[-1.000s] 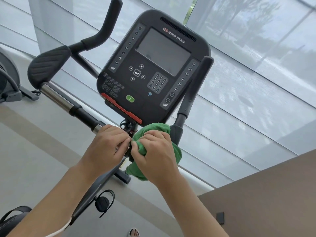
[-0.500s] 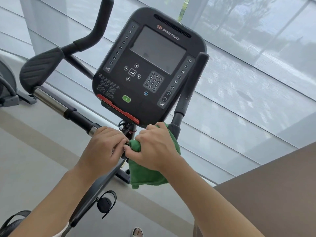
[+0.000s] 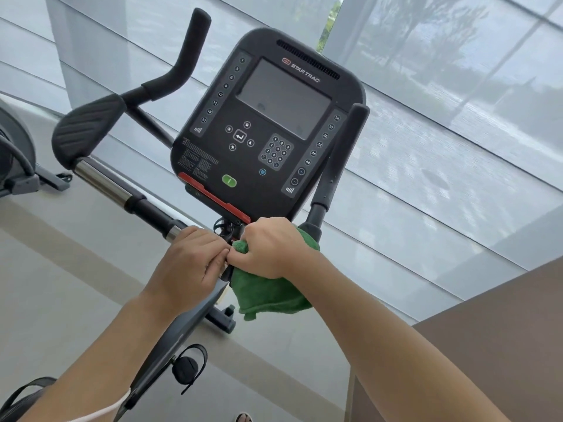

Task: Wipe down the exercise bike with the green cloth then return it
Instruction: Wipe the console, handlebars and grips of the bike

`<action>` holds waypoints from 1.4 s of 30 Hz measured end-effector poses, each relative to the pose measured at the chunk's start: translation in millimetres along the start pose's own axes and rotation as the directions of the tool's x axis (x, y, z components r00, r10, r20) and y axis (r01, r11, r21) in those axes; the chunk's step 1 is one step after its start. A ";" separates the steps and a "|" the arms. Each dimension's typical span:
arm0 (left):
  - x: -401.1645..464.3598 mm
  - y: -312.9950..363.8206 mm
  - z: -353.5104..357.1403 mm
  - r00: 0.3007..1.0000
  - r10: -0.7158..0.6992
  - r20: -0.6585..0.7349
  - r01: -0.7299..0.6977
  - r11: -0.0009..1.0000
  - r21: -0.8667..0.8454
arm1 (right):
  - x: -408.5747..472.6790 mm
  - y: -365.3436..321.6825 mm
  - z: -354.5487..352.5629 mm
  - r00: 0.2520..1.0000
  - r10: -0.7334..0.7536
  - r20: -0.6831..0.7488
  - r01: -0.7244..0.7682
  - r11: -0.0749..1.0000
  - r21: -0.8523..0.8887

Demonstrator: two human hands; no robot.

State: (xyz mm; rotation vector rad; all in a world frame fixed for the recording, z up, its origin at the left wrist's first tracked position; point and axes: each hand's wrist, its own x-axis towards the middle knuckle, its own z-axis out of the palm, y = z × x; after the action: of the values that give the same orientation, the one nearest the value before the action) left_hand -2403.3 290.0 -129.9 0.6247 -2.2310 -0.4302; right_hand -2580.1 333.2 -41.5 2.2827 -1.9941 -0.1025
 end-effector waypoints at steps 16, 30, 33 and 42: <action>2.9 4.5 2.1 0.998 -0.066 0.001 0.066 0.998 -0.018 | -7.3 57.5 -0.7 0.999 -0.014 -0.045 0.012 0.998 -0.054; 3.1 7.9 -1.9 0.997 -0.070 -0.025 0.069 0.997 -0.040 | -39.4 9.9 13.5 0.951 0.086 -0.298 -0.059 0.994 0.096; 2.8 8.3 -2.1 0.997 -0.071 -0.018 0.070 0.996 -0.053 | -53.8 12.5 13.1 0.980 -0.132 -0.148 0.112 0.984 -0.137; 3.3 9.6 -3.5 0.997 -0.081 -0.006 0.081 0.994 -0.067 | -10.5 13.9 3.4 0.957 -0.289 -0.017 0.287 0.954 -0.082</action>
State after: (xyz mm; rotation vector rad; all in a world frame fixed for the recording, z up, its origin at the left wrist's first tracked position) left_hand -2405.5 295.6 -121.0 0.6822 -2.1795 -0.5398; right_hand -2595.6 341.6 -43.3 2.4914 -1.5996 -0.1673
